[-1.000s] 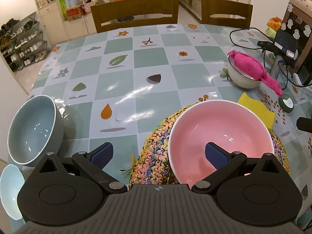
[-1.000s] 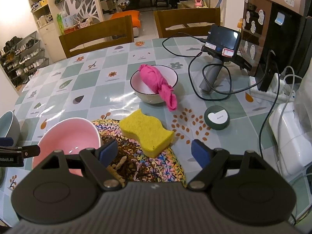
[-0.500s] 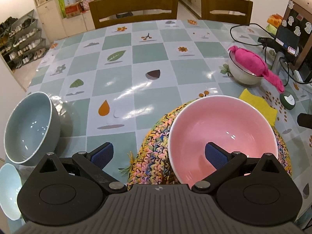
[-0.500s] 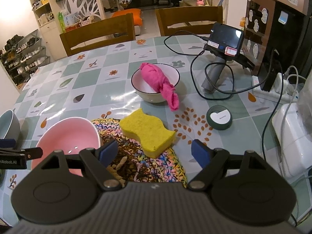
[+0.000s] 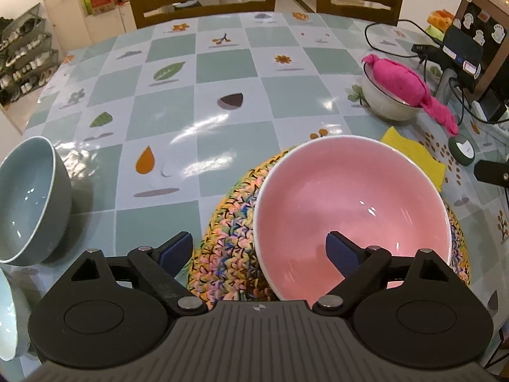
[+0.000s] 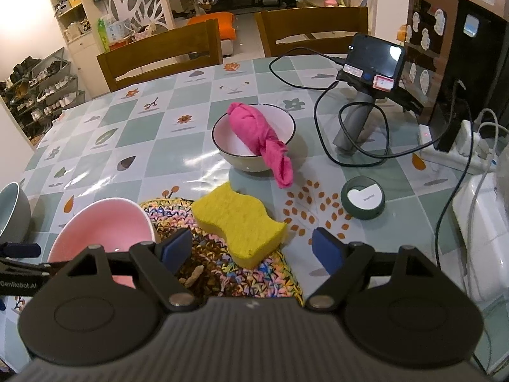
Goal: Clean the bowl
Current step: 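Close the left gripper on the pink bowl rim while the right gripper grasps the yellow sponge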
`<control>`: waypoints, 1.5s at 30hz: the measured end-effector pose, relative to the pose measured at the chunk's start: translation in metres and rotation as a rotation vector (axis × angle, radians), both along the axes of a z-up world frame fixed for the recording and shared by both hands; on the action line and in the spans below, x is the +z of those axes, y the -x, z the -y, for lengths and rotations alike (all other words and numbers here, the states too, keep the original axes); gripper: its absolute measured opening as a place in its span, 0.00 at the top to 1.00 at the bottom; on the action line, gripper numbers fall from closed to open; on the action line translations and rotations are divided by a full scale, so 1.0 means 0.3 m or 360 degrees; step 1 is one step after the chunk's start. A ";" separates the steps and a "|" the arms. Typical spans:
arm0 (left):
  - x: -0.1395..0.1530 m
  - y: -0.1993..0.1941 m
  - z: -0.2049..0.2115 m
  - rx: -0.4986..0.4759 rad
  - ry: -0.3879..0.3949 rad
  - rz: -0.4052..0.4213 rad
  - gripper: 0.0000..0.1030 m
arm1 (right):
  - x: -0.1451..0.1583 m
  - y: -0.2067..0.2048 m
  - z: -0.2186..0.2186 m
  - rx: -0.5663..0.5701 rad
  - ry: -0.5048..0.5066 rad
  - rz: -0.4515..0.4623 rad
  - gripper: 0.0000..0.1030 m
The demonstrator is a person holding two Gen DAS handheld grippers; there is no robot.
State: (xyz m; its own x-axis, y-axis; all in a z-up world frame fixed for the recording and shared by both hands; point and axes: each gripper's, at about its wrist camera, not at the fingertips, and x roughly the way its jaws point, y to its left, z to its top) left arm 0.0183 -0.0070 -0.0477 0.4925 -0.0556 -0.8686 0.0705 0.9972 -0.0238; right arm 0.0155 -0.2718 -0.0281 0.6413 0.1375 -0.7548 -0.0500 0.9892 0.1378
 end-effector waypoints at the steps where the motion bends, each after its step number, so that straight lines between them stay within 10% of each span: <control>1: -0.006 -0.002 0.002 -0.0005 0.0001 -0.0009 0.14 | -0.005 -0.008 0.002 0.0002 -0.0005 -0.0003 0.19; 40: -0.073 -0.047 -0.005 -0.0041 0.0027 -0.0114 0.57 | -0.256 -0.265 -0.056 0.0640 0.0172 -0.0049 0.24; 45: -0.077 -0.045 -0.008 -0.0039 0.0051 -0.0122 0.66 | -0.290 -0.276 -0.054 0.0674 0.0174 -0.0092 0.38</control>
